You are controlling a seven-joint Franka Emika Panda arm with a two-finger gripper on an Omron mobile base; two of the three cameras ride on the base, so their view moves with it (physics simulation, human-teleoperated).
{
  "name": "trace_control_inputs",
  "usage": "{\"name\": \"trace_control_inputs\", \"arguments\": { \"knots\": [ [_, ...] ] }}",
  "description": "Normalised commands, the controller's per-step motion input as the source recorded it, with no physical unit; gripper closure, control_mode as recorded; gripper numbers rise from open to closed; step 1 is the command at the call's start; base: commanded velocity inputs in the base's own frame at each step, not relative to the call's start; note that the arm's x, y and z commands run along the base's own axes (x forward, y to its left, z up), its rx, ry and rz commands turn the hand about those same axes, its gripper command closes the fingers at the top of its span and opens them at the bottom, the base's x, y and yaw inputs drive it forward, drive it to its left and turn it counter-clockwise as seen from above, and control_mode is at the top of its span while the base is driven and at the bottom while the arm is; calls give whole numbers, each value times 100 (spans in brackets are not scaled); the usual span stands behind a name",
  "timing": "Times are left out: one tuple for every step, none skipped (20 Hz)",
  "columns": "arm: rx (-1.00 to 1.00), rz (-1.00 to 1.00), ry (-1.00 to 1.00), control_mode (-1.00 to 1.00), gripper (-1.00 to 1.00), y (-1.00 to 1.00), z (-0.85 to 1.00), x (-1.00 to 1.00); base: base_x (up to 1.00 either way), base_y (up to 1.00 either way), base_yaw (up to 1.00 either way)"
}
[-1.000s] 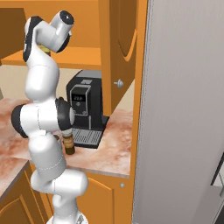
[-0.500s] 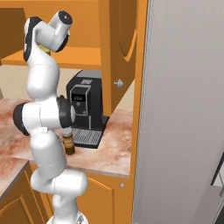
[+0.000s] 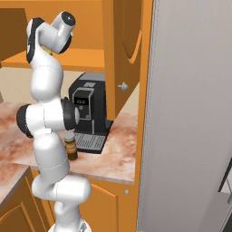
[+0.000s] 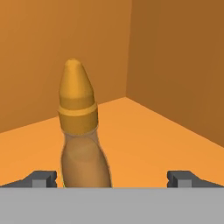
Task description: Pick the cinnamon and honey bottle from the cabinet and place them next to the mug.
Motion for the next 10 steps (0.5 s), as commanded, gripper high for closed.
{"name": "trace_control_inputs", "arguments": {
  "knots": [
    [0,0,0,-100,-100,10,0,8,0,0,0],
    [0,0,0,-100,-100,11,0,4,0,0,0],
    [0,0,0,-100,-100,12,0,1,0,0,0],
    [0,0,0,-100,-100,15,0,0,0,0,0],
    [0,0,0,-100,-100,14,0,0,0,0,0],
    [0,0,0,-100,-100,18,0,0,0,0,0],
    [0,0,0,-100,-100,19,0,0,0,0,0],
    [0,0,0,-100,-100,18,0,0,0,0,0],
    [0,0,0,-100,-100,17,0,2,0,0,0],
    [0,0,0,-100,-100,13,0,1,0,0,0]
  ]
}}
